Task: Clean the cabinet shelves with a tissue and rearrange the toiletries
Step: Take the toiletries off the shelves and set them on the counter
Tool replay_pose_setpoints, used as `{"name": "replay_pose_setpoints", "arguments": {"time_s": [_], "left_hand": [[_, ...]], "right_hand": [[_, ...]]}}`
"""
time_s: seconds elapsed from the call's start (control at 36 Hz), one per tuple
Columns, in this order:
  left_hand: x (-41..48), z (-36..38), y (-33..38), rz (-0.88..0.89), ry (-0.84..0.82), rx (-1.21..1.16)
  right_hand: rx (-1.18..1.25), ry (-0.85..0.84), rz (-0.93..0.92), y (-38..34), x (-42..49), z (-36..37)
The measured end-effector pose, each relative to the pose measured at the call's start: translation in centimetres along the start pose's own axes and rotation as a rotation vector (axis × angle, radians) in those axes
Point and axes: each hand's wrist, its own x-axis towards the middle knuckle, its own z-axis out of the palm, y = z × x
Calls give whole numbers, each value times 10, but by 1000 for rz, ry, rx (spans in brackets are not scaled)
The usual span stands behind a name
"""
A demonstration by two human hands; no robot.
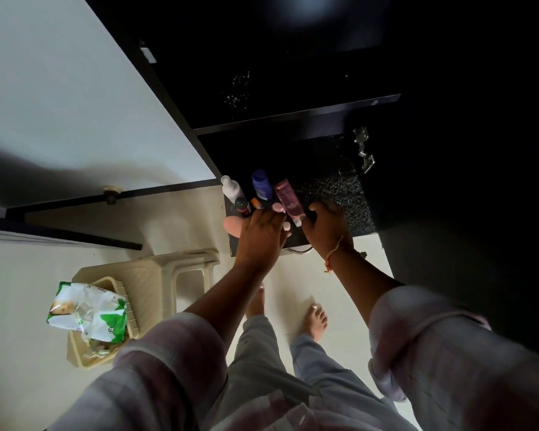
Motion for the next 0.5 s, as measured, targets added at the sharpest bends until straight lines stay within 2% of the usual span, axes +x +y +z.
{"name": "replay_pose_setpoints", "arguments": {"time_s": [0.19,0.33,0.5], "left_hand": [[-14,-28,1,2,59,-41],[-34,-45,-5,-28,151,-80],[-78,-60,-30,-145,172,-12]], "right_hand": [[-156,-4,-122,-15,-25,-28],[-282,60,-348,-35,-44,-42],[-342,15,-607,-74,-67,-37]]}}
